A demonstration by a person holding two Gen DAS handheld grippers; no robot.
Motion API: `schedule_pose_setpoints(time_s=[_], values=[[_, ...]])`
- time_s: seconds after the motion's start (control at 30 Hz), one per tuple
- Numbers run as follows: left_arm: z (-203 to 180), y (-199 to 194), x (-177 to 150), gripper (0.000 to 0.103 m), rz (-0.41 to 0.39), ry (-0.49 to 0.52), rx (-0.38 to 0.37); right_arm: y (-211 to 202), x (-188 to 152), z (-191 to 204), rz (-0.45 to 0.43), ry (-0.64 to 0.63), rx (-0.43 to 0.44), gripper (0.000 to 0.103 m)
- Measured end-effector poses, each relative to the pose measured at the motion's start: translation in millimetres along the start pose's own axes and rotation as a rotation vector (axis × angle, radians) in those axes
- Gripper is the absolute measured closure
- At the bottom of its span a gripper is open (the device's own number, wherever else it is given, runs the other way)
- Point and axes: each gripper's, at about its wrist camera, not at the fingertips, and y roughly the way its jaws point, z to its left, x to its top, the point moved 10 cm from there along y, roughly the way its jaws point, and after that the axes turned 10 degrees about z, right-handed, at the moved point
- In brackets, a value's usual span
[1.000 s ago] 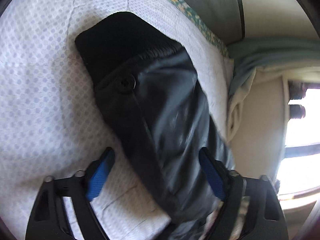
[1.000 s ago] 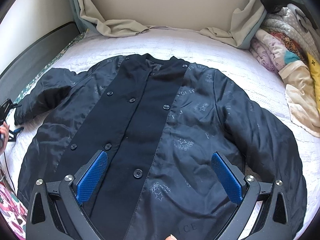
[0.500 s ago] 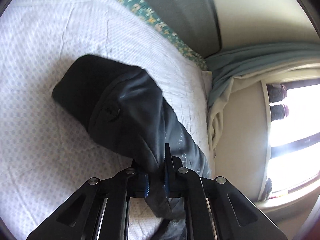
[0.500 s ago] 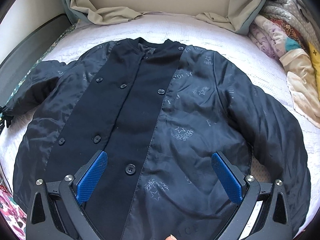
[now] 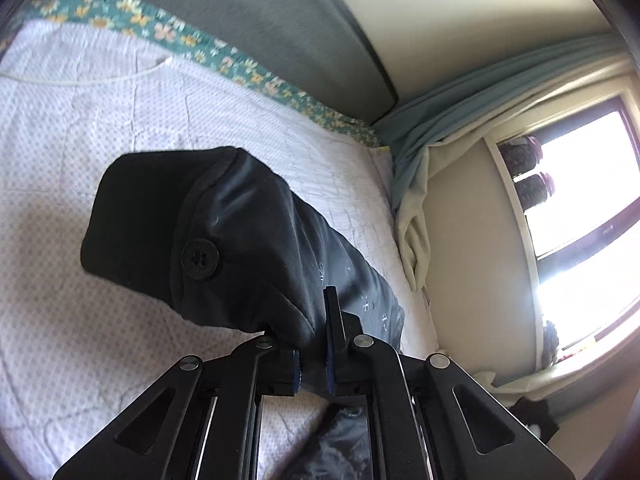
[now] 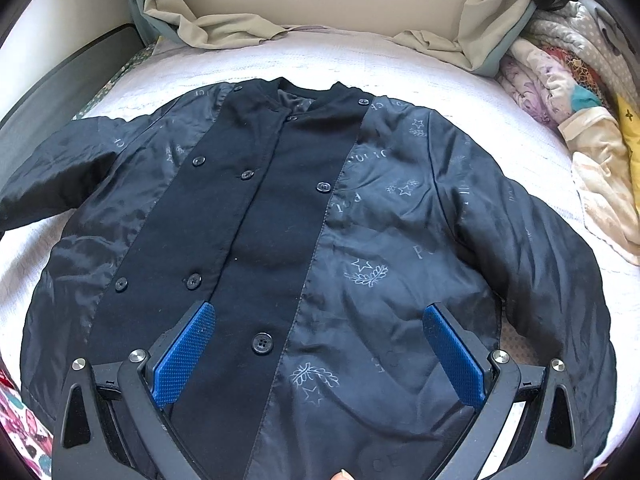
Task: Fold large clothes
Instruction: 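Lift the held sleeve with the left tool and lay it across the coat front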
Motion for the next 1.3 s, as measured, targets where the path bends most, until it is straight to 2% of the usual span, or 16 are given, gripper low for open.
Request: schedule_pose_setpoints(time_s=[0.1, 0.27, 0.4, 0.5, 0.57, 0.7, 0.8, 0.87, 0.97, 1.03, 1.07, 1.13, 1.23, 1.3], values=[[-8, -11, -2, 0.093, -0.039, 0.05, 0.013, -2, 1, -1, -0.006, 0.001, 0.0, 0.0], [-66, -20, -7, 0.093, -0.163, 0.324, 0.1, -3, 4, -1, -0.01, 0.002, 0.003, 0.0], [-135, -20, -40, 0.093, -0.231, 0.592, 0.158, -7, 8, -1, -0.026, 0.0, -0.013, 0.0], [-182, -7, -73, 0.092, -0.232, 0.737, 0.161, -11, 10, -3, -0.04, -0.001, -0.029, 0.0], [-211, 10, -101, 0.092, -0.199, 0.807, 0.136, -12, 10, -5, -0.039, 0.009, -0.025, 0.0], [-244, 48, -151, 0.09, -0.083, 0.878, 0.082, -14, 12, -14, -0.043, 0.04, -0.031, 0.0], [-255, 84, -200, 0.09, 0.034, 0.935, 0.077, -15, 13, -22, -0.044, 0.07, -0.028, 0.0], [-250, 116, -237, 0.087, 0.145, 0.983, 0.093, -14, 13, -26, -0.038, 0.085, -0.024, 0.0], [-235, 151, -284, 0.075, 0.307, 1.034, 0.116, -11, 11, -30, -0.021, 0.1, -0.016, 0.0], [-223, 166, -312, 0.057, 0.378, 1.064, 0.129, -9, 10, -32, -0.008, 0.11, -0.008, 0.0], [-217, 167, -320, 0.05, 0.397, 1.077, 0.132, -8, 9, -32, -0.004, 0.114, -0.004, 0.0], [-208, 167, -334, 0.025, 0.428, 1.108, 0.142, -7, 9, -33, 0.004, 0.121, 0.004, 0.0], [-203, 155, -348, 0.009, 0.446, 1.154, 0.129, -5, 8, -34, 0.011, 0.126, 0.002, 0.0], [-204, 146, -361, 0.008, 0.48, 1.21, 0.111, -2, 6, -35, 0.026, 0.13, -0.006, 0.0]])
